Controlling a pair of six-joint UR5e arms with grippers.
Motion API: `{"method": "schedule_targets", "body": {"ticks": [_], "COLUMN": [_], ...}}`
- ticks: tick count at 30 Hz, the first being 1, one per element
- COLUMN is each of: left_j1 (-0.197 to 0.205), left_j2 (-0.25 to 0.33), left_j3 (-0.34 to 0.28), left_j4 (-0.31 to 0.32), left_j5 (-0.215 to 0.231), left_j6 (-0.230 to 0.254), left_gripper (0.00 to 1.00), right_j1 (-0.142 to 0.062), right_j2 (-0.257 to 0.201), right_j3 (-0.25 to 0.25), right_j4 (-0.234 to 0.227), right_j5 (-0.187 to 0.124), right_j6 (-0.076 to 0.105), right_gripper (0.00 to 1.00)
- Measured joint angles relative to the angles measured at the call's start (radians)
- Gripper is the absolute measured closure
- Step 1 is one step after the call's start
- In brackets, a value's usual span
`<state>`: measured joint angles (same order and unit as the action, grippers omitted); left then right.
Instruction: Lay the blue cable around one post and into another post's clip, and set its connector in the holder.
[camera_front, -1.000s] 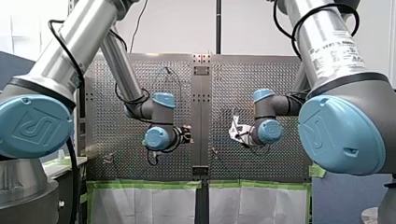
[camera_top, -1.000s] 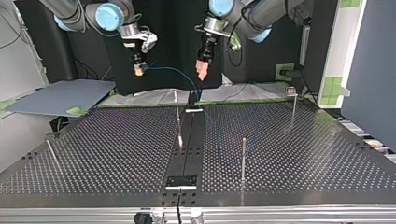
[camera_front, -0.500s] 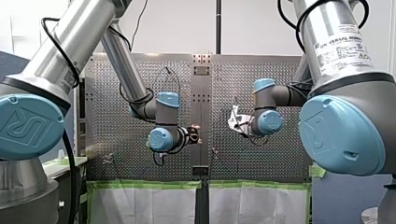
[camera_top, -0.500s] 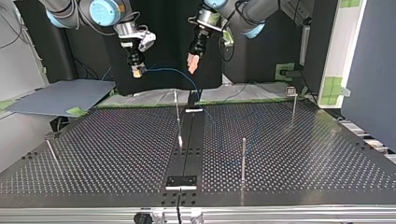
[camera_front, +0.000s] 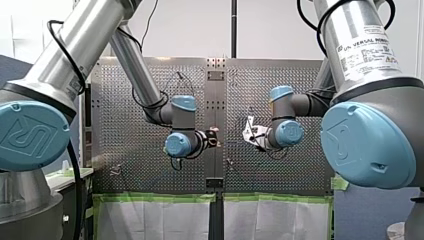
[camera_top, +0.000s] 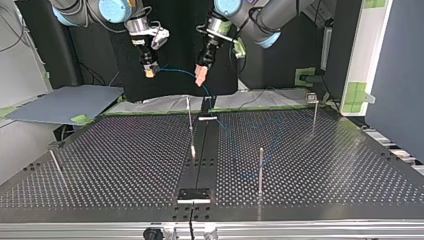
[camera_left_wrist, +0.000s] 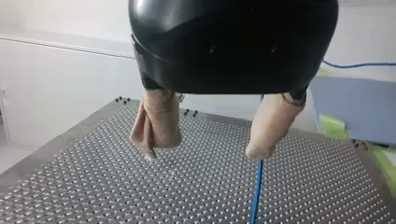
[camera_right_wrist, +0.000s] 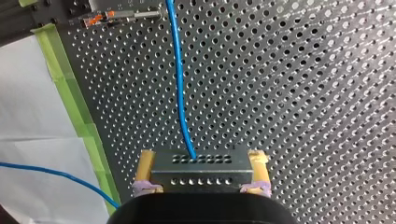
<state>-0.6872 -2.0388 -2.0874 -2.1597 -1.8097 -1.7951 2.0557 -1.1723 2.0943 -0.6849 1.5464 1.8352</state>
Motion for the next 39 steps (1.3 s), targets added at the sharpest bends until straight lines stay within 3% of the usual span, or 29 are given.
{"method": "schedule_targets", "body": {"ticks": [12, 19, 24, 31, 39], "left_j1": [0.026, 0.034, 0.034, 0.032, 0.044], "left_j2": [0.0, -0.008, -0.05, -0.114, -0.127], "left_j3": [0.003, 0.019, 0.063, 0.109, 0.135], "left_j4": [-0.095, -0.08, -0.085, -0.037, -0.022], "left_j5": [0.035, 0.056, 0.073, 0.073, 0.067], "left_j6": [-0.001, -0.027, -0.037, -0.046, -0.06], "left_gripper": [0.0, 0.0, 0.0, 0.0, 0.0], "right_j1": [0.001, 0.003, 0.008, 0.011, 0.012], "right_j2": [0.0, -0.002, -0.002, -0.002, -0.003], "right_j3": [0.0, 0.0, 0.0, 0.001, 0.001], "right_j4": [-0.027, -0.022, -0.023, -0.02, -0.018], "right_j5": [-0.002, -0.003, -0.008, -0.02, -0.021], "right_j6": [0.01, 0.01, 0.01, 0.01, 0.01], "right_gripper": [1.0, 1.0, 1.0, 1.0, 1.0]}}
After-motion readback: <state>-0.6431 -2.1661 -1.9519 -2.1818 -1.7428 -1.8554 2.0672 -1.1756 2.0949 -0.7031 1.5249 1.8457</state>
